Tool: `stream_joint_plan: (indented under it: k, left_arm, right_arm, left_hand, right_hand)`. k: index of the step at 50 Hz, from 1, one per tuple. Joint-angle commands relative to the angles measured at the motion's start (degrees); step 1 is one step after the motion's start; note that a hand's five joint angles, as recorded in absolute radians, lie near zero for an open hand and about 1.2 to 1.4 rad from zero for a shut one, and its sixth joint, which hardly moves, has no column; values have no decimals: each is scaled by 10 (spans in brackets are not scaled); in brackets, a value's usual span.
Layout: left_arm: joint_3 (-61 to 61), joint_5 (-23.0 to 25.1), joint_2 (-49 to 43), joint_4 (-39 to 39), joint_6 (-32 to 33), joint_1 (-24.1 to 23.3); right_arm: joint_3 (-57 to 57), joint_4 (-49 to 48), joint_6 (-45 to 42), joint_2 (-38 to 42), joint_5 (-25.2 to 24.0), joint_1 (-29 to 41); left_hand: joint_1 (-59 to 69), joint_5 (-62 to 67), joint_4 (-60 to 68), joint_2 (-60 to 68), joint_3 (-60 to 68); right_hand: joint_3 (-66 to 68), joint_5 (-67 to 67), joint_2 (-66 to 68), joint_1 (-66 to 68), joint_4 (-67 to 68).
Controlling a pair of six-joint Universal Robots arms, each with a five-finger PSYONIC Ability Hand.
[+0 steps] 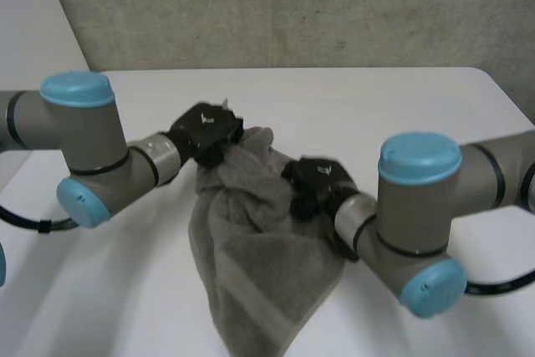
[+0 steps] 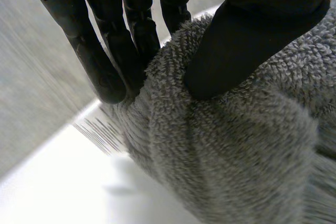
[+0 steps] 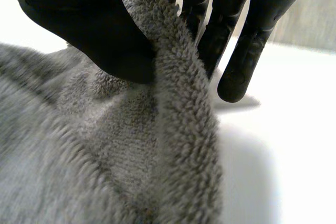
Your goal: Fold the towel.
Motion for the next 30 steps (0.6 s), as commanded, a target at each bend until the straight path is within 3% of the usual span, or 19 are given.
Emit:
stream_joint_plan:
  k: [1,4,5,7,10,16,26,30]
  left_arm:
    - [106,-65,27,84,-20,-21]
    - [148,-133,63,140,-57,-29]
    - [149,-134,63,140,-58,-29]
    - [159,-202,104,201,-118,-31]
    - [140,-245,143,237,-175,-31]
    - [60,-248,177,238,-213,-34]
    - [-218,-234,184,214,-197,-35]
    - [-281,-210,176,214,-183,-36]
  right_arm:
    - [-153,-26,-171,-31,11,-18]
    - [-214,-78,-238,-63,23,-36]
    - [-214,-78,-238,-63,23,-36]
    - [-225,-160,-244,-96,28,-39]
    - [-208,-211,-249,-123,27,-37]
    - [-168,-194,-253,-135,22,-34]
    - [-130,78,-356,-44,-24,-1]
    - [-117,129,-354,-6,-29,-2]
  left_hand:
    - [148,137,114,118,123]
    - [148,137,114,118,123]
    - [148,137,114,118,123]
    - [148,137,114,118,123]
    - [148,137,114,118,123]
    - [148,137,114,118,123]
    - [148,137,114,118,123]
    - [148,137,114,118,123]
  right_hand:
    - [114,119,117,16,114]
    - [114,119,117,16,114]
    - [114,119,117,16,114]
    - [114,119,117,16,114]
    - [114,119,117,16,114]
    - [114,119,117,16,114]
    - [114,119,117,16,114]
    - [114,119,117,16,114]
